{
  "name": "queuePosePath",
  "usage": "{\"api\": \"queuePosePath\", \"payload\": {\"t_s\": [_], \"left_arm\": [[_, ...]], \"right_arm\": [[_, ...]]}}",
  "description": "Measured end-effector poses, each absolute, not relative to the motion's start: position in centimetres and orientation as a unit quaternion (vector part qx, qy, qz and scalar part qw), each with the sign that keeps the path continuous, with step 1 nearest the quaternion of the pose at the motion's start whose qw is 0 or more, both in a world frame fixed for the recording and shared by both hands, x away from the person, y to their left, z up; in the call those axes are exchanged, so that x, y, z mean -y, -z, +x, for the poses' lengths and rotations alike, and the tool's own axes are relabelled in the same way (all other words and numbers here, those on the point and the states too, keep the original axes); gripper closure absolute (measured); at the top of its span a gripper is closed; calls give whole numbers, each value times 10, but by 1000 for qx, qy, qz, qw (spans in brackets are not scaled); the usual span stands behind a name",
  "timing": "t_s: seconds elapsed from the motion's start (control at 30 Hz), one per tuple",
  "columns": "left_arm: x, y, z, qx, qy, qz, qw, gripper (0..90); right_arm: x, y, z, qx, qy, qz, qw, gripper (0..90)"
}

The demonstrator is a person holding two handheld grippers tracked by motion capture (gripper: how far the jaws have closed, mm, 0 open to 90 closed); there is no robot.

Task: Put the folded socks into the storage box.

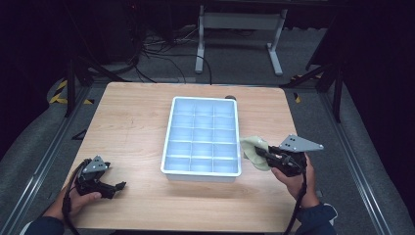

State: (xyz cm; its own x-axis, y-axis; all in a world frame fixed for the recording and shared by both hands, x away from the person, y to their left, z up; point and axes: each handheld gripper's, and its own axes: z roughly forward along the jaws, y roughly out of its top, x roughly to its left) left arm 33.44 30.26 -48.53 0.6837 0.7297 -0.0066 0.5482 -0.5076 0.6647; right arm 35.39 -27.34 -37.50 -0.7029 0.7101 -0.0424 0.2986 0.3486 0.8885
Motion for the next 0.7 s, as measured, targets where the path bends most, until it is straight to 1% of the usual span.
{"api": "queuePosePath", "payload": {"t_s": [0.2, 0.7], "left_arm": [[-303, 485, 334, -373, -138, 857, 327, 4], [-303, 485, 334, -373, -139, 857, 327, 4]], "right_arm": [[264, 375, 358, -796, -473, 307, 218, 789], [239, 376, 368, -812, -467, 286, 204, 789]]}}
